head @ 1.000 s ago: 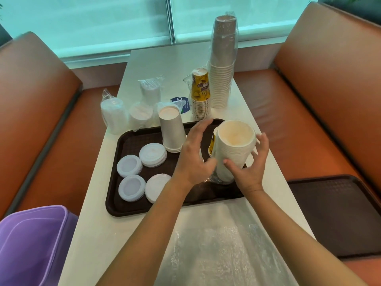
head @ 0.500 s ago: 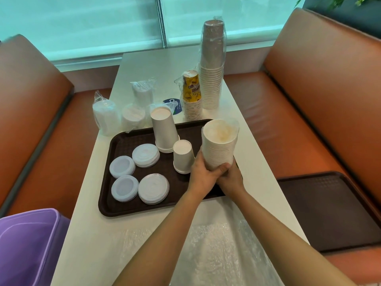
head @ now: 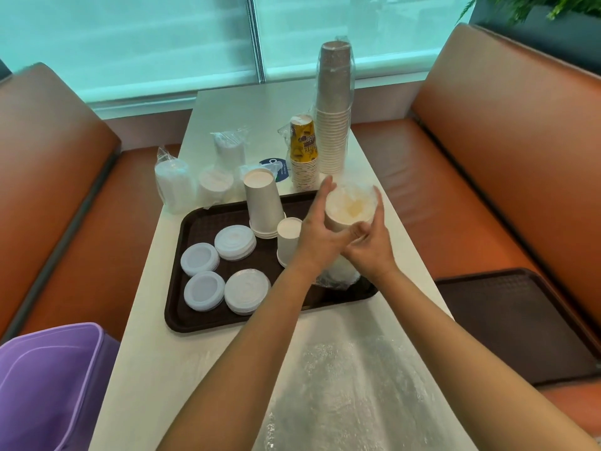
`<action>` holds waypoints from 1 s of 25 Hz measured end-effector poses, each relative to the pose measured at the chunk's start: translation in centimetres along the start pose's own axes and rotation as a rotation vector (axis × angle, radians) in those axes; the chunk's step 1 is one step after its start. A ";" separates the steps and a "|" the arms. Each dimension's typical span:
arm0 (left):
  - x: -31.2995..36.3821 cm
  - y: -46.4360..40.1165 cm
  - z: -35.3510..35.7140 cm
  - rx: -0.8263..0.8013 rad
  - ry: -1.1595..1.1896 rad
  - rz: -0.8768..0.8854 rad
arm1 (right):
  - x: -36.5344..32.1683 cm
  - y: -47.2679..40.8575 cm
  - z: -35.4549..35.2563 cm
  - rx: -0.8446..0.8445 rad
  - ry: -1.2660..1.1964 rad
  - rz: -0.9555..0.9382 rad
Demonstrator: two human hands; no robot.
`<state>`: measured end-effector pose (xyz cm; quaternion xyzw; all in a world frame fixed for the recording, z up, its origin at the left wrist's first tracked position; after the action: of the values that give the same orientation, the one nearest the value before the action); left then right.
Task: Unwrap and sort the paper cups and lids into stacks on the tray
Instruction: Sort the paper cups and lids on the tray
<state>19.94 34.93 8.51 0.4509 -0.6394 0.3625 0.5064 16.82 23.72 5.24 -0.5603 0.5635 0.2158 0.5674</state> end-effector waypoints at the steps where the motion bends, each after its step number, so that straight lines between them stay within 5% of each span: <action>1: -1.0 -0.1 0.6 -0.007 0.001 -0.072 | 0.5 0.1 0.7 -0.008 -0.014 0.048; 7: -10.5 1.6 3.2 -0.180 -0.019 -0.312 | 5.8 3.9 2.7 -0.158 0.093 0.265; 14: -1.3 0.0 -0.5 -0.053 0.056 -0.040 | -0.2 1.8 -0.7 0.076 0.099 -0.007; 25: -6.1 1.4 1.4 -0.072 -0.024 -0.175 | 3.5 3.7 1.7 0.040 0.079 0.265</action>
<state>18.68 35.32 2.26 0.4908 -0.6162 0.2883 0.5443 15.20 24.84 0.22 -0.4776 0.6586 0.2555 0.5224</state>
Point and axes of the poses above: each hand's wrist, its own y-axis away from the middle knuckle, its own z-axis out of the palm, x = y × z, the point moved 9 cm from there along -y, towards the middle knuckle, and after that the axes turned 10 degrees about -z, right-handed, at the moved point
